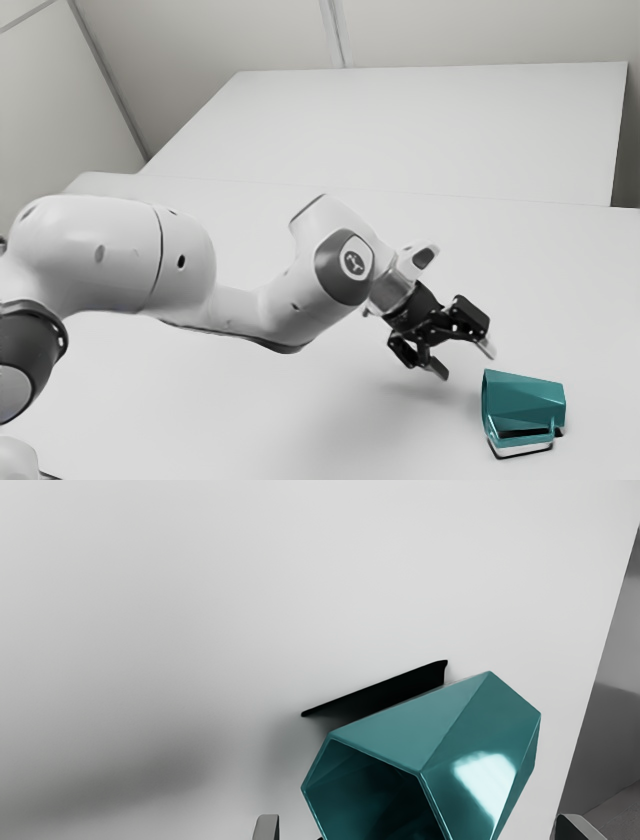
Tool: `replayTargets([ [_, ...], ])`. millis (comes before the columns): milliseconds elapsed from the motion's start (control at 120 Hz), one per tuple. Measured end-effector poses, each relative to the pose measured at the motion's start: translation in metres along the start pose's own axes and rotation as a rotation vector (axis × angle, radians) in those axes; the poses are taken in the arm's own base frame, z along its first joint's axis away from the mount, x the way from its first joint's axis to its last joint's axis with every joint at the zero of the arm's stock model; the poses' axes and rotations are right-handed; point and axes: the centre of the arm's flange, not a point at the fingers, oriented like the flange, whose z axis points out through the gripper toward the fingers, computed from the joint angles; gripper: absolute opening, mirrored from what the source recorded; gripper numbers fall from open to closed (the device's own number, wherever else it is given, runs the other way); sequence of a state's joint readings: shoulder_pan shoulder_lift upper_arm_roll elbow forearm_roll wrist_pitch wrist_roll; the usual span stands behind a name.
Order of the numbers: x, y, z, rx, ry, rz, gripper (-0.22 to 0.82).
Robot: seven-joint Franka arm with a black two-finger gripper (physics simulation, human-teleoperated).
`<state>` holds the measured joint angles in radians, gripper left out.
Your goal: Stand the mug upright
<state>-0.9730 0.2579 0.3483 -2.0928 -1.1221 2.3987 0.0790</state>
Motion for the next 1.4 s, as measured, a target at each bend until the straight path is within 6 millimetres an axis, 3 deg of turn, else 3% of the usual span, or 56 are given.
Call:
replayTargets([
  [317,-0.014,0.012,0.017,-0.063,0.020,0.075,0.60],
  [967,-0.012,0.037,0.053,-0.090,0.024,0.204,0.60],
  [1050,-0.012,0.041,0.055,-0.096,0.026,0.216,0.49],
  [1250,-0.011,0.053,0.054,-0.109,0.034,0.254,0.09],
  [1400,-0.012,0.057,0.054,-0.109,0.035,0.272,-0.06],
])
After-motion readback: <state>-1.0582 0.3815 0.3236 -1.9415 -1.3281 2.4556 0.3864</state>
